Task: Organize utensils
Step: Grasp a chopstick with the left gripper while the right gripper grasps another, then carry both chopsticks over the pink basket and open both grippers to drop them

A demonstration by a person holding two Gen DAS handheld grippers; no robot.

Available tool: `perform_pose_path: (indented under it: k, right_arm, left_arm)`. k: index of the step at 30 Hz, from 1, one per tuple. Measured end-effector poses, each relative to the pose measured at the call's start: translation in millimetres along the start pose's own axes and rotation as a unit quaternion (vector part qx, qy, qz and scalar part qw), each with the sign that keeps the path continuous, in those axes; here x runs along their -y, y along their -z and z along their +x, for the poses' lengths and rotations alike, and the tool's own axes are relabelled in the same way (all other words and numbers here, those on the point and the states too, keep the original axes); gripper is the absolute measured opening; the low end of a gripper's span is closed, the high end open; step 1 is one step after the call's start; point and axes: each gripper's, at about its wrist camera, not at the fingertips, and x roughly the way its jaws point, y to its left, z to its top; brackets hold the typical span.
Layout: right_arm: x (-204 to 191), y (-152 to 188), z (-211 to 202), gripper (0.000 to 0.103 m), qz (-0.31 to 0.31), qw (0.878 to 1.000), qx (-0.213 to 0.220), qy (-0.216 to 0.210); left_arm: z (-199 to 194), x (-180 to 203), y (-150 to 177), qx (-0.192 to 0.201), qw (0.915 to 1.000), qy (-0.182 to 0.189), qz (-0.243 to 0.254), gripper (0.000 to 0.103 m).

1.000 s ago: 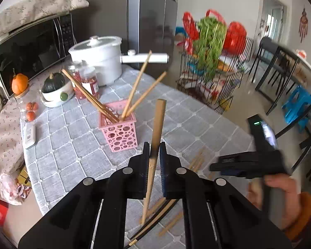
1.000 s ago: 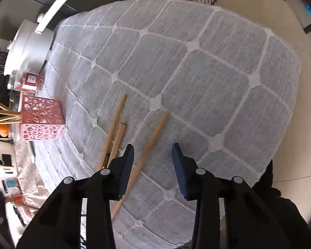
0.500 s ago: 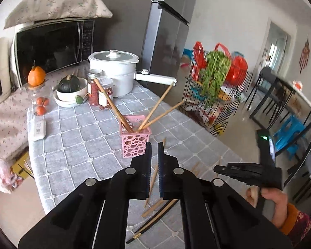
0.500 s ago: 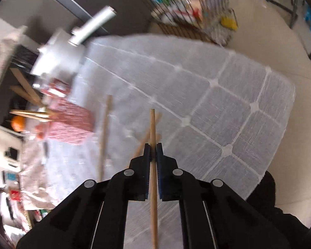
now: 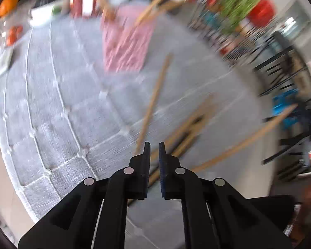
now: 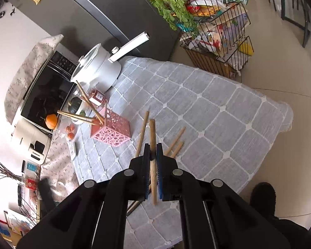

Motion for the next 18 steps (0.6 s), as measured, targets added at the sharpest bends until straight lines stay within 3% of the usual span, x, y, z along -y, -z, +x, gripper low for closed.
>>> perform_pose_path:
  k: [3, 9, 13, 18]
  right_arm:
    - [7, 0, 3, 0.006, 0.004, 1.0, 0.0, -0.003]
    - [20, -5, 9, 0.006, 0.011, 1.0, -0.006, -0.015]
    - [21, -5, 5, 0.006, 0.009, 1.0, -0.007, -0.02]
    - [11, -8, -17, 0.006, -0.015, 0.999, 0.008, -0.03]
  left_arm:
    - [25, -1, 2, -0.013, 0.9996, -0.024, 0.007, 0.014]
    - [39, 6, -5, 0.009, 0.9992, -0.037, 0.013, 0.018]
    - [44, 25, -4, 0.023, 0.994, -0.09, 0.058, 0.005]
    - [12, 19, 6, 0.056, 0.9936, -0.082, 0.056, 0.004]
